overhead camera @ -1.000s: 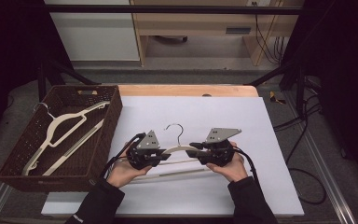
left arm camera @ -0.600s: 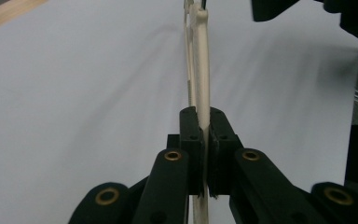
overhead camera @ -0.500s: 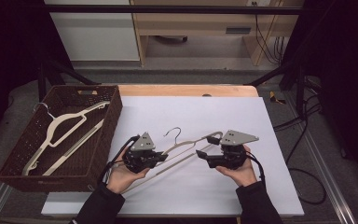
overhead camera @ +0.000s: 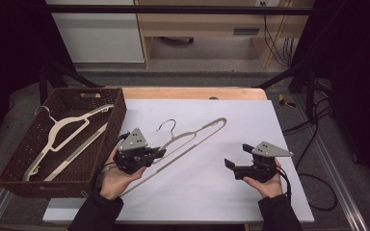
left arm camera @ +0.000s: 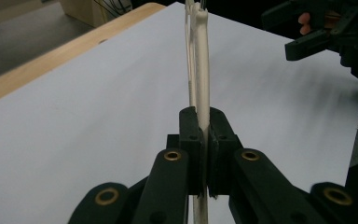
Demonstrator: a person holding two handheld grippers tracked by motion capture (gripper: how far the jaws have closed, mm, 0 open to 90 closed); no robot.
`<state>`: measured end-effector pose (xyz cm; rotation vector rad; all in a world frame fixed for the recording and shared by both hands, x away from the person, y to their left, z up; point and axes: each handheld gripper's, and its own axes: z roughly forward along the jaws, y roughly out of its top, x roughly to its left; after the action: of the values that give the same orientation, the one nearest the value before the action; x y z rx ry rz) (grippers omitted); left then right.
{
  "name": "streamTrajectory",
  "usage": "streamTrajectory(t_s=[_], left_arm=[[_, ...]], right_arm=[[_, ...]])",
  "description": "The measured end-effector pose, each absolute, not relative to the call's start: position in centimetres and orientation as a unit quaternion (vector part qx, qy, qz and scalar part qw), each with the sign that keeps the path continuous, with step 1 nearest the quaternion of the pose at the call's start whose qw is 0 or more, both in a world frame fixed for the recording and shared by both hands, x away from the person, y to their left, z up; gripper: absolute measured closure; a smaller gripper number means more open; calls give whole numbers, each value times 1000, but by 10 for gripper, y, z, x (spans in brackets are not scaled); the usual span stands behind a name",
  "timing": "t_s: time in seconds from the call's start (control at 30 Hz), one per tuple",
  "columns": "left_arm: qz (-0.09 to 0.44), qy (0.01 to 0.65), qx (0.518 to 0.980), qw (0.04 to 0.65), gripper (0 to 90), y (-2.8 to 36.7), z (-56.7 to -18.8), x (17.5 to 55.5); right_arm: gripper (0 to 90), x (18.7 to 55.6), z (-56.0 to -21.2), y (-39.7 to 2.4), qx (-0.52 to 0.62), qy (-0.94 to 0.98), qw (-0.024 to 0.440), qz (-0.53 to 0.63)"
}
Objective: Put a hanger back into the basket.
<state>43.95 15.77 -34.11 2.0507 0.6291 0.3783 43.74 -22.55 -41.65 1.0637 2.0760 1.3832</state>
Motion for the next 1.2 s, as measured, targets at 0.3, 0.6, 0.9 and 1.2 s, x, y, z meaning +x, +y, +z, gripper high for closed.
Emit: streamTrajectory(t_s=[0.3, 0.6, 0.9, 1.2], left_arm=[[178, 263, 820, 477, 867, 179, -304, 443], [189, 268, 804, 496, 867, 210, -270, 448], [221, 282, 800, 482, 867, 251, -249, 457], [236, 321, 780, 481, 866, 308, -252, 475]], right_arm=[[65, 431, -411, -236, 408, 727, 222, 506], [55, 430, -412, -243, 424, 714, 227, 509], [50, 430, -411, -246, 432, 706, 230, 512], [47, 430, -411, -247, 438, 703, 231, 510]])
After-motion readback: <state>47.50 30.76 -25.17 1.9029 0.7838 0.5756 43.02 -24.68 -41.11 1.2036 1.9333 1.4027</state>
